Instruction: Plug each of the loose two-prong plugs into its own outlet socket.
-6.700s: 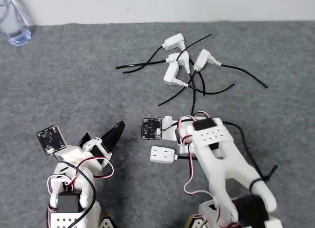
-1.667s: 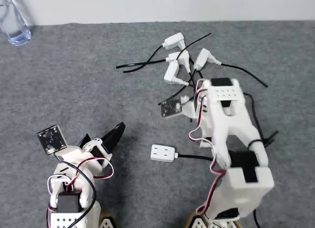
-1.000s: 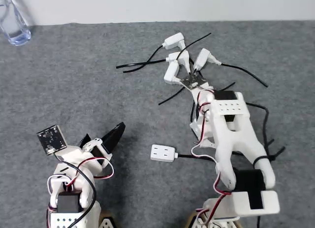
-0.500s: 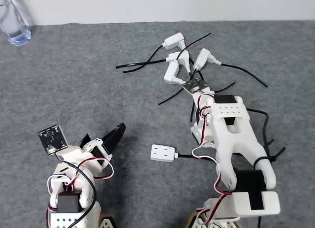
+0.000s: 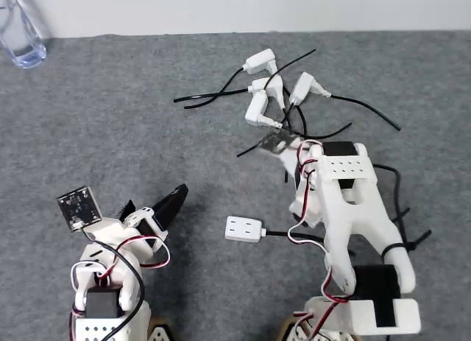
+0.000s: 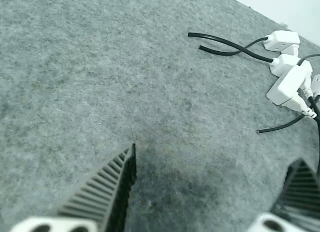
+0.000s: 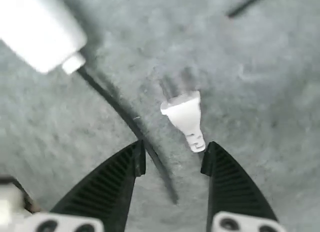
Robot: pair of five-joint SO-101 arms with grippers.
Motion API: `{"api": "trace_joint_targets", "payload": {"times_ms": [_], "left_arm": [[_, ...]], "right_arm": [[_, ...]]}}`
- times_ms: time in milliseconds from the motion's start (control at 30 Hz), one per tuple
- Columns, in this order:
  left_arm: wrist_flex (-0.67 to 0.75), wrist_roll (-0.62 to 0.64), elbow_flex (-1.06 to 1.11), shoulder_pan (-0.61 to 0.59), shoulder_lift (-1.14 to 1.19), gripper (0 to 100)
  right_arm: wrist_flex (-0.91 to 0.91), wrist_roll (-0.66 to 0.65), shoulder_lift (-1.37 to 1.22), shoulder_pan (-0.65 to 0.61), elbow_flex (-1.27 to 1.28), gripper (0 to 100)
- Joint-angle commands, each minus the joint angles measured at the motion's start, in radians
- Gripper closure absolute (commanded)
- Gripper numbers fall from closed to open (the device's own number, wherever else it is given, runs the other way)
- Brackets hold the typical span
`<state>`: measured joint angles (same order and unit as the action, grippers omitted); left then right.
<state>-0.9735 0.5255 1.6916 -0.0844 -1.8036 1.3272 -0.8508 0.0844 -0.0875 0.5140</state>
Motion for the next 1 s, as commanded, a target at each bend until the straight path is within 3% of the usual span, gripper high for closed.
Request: {"api": "trace_joint_targets", "payload": {"times_ms": [0,167,967], "left_arm": [[-0.006,-0.008,-0.008,0.005,-0.003,57],[-0.008,-0.008,-0.008,0.003,-0.003,57],[-0.02,-0.009,-0.008,0.005,-0.003,57]], "right_arm": [[-0.024,-0.184,0.041,0.01,-0.032,80.1],[-0.13,-0.218,0.039,0.01,0.006,80.1],[-0.176,-0.307,-0.288,0.054,-0.1,80.5]]}}
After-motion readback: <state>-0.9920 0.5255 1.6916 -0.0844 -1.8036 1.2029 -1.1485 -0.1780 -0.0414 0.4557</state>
